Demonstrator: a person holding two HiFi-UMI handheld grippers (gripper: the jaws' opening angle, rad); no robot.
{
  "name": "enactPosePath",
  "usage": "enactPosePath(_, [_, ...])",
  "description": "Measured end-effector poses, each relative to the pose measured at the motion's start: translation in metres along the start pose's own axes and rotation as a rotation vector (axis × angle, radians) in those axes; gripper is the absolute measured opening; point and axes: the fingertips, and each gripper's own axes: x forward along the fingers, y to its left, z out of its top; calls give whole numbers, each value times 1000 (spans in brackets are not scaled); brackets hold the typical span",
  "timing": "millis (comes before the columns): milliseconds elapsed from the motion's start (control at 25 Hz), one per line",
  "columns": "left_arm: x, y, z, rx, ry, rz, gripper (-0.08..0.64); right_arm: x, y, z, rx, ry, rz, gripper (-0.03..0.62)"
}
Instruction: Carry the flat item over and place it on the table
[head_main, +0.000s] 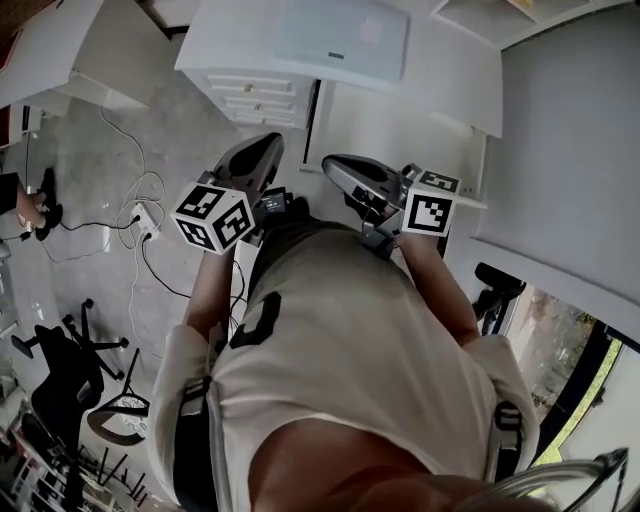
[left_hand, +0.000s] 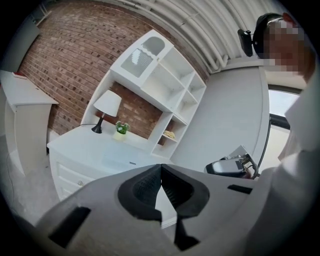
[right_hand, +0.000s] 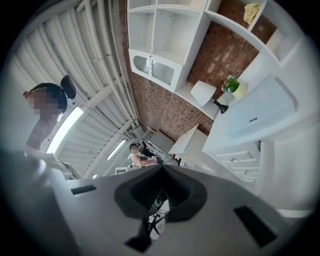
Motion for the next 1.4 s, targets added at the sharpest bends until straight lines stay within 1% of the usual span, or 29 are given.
enactPosePath(120, [16,-36,-8,33,35,-36,20,-33,1,-2,23,-33,-12,11])
enactPosePath(280, [33,-52,-18,62,65,-63,20,-47,-10,-4,79,-76,-23,11])
enactPosePath(440, [44,-75,-28,65,94,-89,20,-64,-10,-8,90,-87,-23,11])
enactPosePath(640, [49,-103,-36,86,112,-84,20,-96,-2,-15,100,-98,4,11])
enactPosePath(920, [48,-104,-39,76,120,-73,20,-103,-1,-23,97,-88,30,11])
enactPosePath(1080, [45,-131,-56,87,141,-78,20,-125,9,-33,90,-93,39,11])
enactPosePath(1240, [44,-149,-60,107,142,-83,20,-141,14,-39,91,-107,48,11])
enactPosePath(1400, [37,-162,-64,121,141,-49,20,-154,21,-52,115,-107,80,11])
